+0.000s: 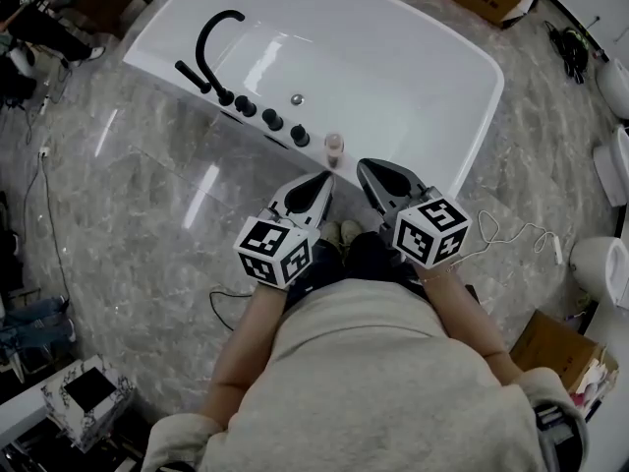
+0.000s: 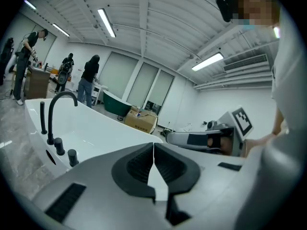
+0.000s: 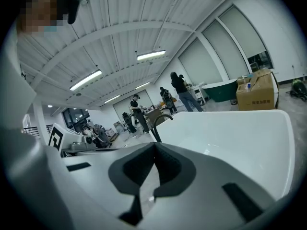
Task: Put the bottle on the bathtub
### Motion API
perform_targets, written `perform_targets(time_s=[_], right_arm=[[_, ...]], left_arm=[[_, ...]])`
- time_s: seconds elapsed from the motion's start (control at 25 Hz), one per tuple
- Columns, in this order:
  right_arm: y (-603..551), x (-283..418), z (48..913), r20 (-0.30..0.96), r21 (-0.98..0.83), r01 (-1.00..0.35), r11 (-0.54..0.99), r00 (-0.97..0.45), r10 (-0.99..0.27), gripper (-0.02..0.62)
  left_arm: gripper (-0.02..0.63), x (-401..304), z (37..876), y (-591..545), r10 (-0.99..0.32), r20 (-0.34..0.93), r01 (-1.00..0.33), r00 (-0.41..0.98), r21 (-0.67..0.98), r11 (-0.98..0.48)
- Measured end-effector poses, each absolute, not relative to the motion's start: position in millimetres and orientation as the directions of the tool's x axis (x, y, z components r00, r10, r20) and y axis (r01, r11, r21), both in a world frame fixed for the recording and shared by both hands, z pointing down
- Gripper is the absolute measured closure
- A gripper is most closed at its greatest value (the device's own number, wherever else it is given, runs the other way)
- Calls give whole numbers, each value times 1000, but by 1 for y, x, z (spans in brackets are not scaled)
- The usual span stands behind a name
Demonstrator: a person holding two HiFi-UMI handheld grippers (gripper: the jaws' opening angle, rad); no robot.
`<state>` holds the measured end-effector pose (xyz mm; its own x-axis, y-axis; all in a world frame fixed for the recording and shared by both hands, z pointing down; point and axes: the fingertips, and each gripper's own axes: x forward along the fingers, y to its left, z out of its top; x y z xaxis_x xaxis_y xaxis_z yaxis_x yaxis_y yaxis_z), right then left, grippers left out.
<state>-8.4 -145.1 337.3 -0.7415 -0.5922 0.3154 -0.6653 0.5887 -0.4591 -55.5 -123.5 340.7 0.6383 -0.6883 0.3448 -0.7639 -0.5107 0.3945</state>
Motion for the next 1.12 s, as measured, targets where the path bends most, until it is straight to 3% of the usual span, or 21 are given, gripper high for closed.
perform_targets(time_s=[0.2,1.12], right_arm=[[-137,-17,328,303,-463,-634,620,-770,-561,597],[-129,-26,324,280,-505,-603,618,-791,-544,597]], left_arm=[[595,-61,353,-124,-686,404,-790,605,412,-454],[597,-66,352,-122,-681,436,-802,588,427,-418]])
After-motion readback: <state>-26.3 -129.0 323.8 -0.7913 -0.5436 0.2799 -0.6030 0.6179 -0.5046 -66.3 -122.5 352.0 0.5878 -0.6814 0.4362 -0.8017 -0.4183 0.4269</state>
